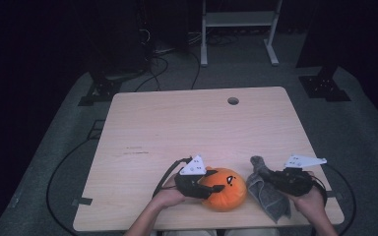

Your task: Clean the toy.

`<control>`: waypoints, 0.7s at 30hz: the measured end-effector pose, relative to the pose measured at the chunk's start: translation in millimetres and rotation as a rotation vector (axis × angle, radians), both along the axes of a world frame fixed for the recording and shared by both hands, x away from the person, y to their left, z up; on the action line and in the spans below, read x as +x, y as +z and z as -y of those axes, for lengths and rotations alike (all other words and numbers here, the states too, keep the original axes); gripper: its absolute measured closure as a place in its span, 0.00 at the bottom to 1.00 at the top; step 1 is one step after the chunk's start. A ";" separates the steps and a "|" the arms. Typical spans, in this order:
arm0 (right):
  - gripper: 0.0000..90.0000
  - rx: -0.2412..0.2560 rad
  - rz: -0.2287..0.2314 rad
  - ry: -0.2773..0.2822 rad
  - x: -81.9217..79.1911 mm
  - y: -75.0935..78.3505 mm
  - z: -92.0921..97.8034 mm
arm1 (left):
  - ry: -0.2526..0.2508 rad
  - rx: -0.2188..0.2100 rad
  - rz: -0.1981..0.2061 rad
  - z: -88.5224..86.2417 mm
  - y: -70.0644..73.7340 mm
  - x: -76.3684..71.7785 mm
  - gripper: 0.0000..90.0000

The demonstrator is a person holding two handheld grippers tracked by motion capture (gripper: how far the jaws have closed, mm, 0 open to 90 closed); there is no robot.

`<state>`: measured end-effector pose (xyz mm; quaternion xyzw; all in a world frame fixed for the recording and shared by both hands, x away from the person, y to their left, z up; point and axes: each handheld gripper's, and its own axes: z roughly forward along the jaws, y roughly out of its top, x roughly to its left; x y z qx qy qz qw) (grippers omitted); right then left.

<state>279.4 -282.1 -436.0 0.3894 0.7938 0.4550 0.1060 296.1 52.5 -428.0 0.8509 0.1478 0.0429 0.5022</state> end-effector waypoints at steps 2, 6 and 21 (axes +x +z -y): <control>0.85 0.005 -0.003 -0.049 3.3 -1.8 10.5 | 0.007 -0.002 0.007 0.1 1.2 -0.1 0.54; 0.69 -0.013 -0.021 -0.142 10.1 -15.3 26.1 | 0.022 -0.008 0.022 0.1 4.4 0.3 0.55; 0.53 0.025 -0.008 -0.197 13.8 -24.5 35.1 | 0.102 -0.001 0.042 -10.0 9.3 13.3 0.56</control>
